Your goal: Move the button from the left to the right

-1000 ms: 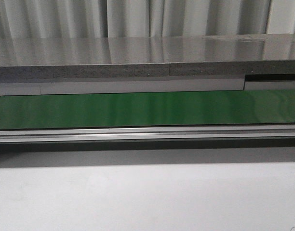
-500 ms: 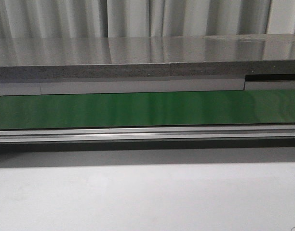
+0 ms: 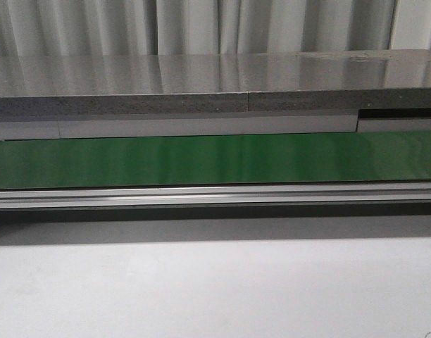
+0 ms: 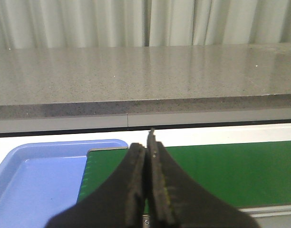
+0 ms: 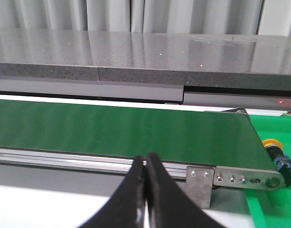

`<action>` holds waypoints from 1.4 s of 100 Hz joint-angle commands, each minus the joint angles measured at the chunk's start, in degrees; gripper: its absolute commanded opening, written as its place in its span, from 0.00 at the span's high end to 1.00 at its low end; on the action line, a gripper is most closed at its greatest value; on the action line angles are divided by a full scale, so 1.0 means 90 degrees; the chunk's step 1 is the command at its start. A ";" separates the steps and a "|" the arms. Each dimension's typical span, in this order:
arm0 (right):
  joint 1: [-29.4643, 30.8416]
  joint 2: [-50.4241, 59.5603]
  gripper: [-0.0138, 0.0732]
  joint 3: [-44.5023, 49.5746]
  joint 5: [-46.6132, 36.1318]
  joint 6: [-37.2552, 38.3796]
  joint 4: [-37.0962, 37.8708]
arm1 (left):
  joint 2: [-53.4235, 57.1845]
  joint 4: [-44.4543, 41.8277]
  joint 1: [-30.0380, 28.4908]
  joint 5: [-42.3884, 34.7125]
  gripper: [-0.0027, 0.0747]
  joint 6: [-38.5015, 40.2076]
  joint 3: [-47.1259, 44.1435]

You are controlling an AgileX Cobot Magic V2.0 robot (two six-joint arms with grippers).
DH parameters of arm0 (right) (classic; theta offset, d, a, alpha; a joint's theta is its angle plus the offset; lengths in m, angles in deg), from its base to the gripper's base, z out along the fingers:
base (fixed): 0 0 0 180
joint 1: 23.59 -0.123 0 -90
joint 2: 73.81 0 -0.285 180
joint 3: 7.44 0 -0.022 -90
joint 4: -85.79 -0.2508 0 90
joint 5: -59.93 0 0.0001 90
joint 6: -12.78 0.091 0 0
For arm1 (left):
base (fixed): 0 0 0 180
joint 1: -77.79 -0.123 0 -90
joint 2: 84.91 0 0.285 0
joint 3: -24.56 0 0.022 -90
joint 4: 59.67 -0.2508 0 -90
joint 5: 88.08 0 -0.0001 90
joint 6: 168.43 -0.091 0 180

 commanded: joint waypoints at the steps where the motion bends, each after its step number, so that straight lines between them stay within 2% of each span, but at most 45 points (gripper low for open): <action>1: 0.0020 0.0131 0.92 -0.0098 -0.0558 0.0005 0.0006 | -0.0084 0.0088 0.0044 -0.0456 0.99 0.0005 0.0193; 14: 0.0020 0.0131 0.92 -0.0098 -0.0558 0.0005 0.0006 | -0.0084 0.0027 0.0044 -0.0496 0.99 0.0005 0.0076; 24: 0.0020 0.0131 0.92 -0.0098 -0.0558 0.0005 0.0006 | -0.0056 -0.0612 0.0044 -0.0520 0.99 0.0052 -0.0025; 33: 0.0020 0.0131 0.92 -0.0098 -0.0558 0.0005 0.0006 | 0.0070 -0.0771 0.0044 -0.0508 0.99 0.0307 -0.0047; 51: 0.0020 0.0131 0.92 -0.0098 -0.0558 0.0005 0.0006 | 0.0382 -0.1803 0.0044 -0.0580 0.99 0.1448 -0.0237; 62: 0.0020 0.0131 0.92 -0.0098 -0.0558 0.0005 0.0006 | 0.0645 -0.2497 0.0044 -0.0916 0.99 0.2247 -0.0569; 80: 0.0020 0.0131 0.92 -0.0098 -0.0558 0.0005 0.0006 | 0.1163 -0.2526 0.0044 -0.1505 0.99 0.2247 -0.1281; 110: 0.0020 0.0131 0.92 -0.0098 -0.0558 0.0005 0.0006 | 0.1767 -0.2455 0.0044 -0.1757 0.99 0.2247 -0.2116; 126: 0.0020 0.0131 0.92 -0.0098 -0.0558 0.0005 0.0006 | 0.1767 -0.2429 0.0044 -0.2264 0.99 0.2247 -0.2451; 140: 0.0020 0.0131 0.92 -0.0098 -0.0558 0.0005 0.0006 | 0.1767 -0.2440 0.0054 -0.2265 0.99 0.2247 -0.2451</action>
